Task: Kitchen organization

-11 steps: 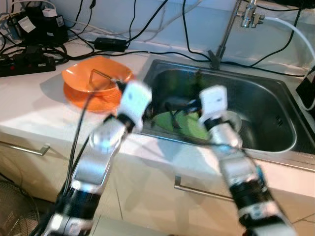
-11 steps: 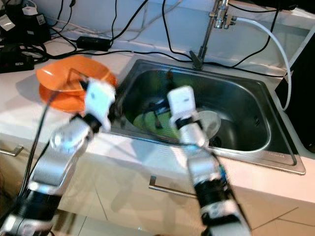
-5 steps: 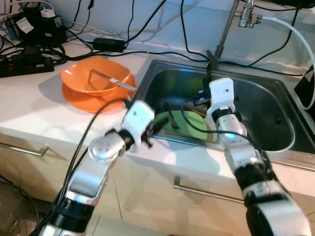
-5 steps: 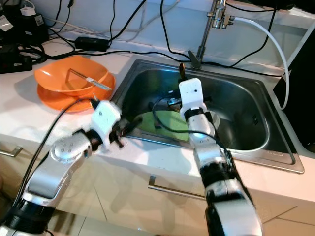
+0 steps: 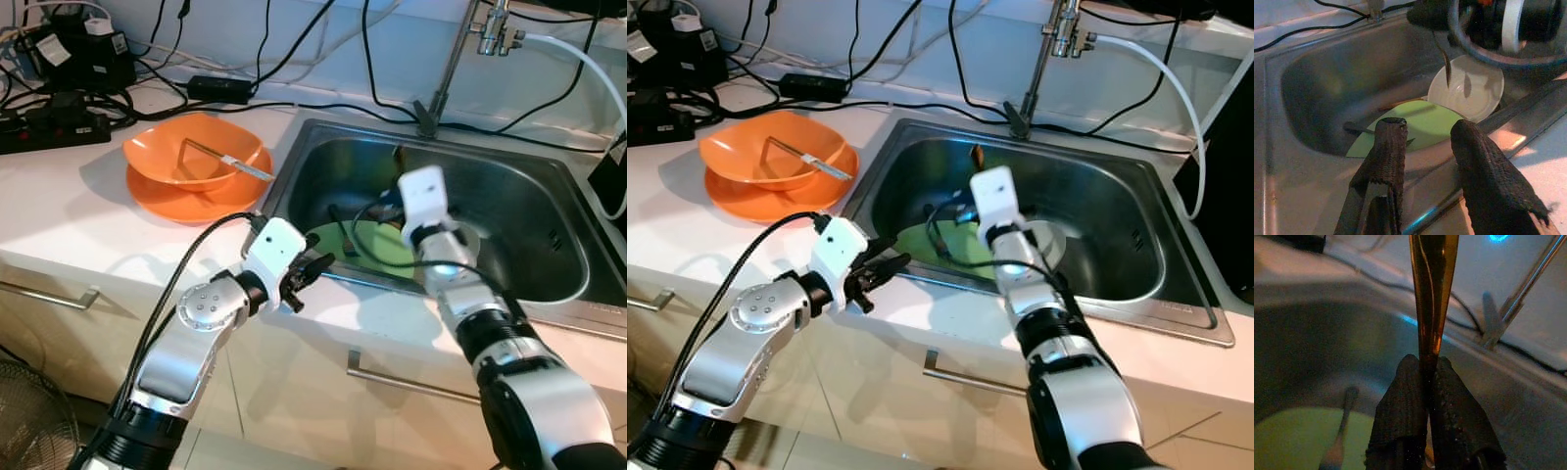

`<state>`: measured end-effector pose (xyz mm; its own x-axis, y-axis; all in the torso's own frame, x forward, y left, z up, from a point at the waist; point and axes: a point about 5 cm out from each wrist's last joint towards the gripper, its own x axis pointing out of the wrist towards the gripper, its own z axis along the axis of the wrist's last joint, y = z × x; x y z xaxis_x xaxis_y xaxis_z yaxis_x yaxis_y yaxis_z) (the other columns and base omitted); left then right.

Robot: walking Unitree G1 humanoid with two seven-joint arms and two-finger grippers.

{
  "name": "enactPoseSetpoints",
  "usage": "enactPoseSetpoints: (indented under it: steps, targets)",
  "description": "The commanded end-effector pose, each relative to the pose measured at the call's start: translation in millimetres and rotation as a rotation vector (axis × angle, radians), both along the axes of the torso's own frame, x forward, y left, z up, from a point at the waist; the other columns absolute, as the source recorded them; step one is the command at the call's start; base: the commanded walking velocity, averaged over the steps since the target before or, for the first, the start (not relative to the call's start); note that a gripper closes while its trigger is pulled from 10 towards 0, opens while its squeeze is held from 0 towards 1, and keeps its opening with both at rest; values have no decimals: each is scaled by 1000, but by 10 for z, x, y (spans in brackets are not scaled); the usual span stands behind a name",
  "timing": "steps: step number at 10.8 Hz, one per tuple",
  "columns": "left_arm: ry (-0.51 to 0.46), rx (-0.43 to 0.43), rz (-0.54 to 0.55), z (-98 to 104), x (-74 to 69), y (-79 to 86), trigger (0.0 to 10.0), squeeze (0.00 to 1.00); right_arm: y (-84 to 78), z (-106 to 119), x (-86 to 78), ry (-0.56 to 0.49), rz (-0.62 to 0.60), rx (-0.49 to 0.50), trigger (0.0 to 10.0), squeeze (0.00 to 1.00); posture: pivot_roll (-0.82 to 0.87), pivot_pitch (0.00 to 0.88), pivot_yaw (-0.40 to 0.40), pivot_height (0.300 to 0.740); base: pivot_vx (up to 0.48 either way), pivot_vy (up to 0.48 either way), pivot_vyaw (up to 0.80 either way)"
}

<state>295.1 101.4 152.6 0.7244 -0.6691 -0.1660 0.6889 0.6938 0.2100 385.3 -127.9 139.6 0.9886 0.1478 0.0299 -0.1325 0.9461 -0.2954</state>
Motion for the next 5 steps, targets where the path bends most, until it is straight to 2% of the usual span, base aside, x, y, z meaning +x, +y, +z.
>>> enactPoseSetpoints:
  steps: [1, 5]
  targets:
    - [68, -6, -2, -111, -33, -8, 10000, 0, 2, 15, 27, 12, -15, -10, 10000, 0, 272, 22, -77, 740, 0, 0, 0]
    - [97, -8, -4, -147, -67, -18, 10000, 0, 18, -126, 9, 110, -26, -5, 10000, 0, 288, 26, -88, 740, 0, 0, 0]
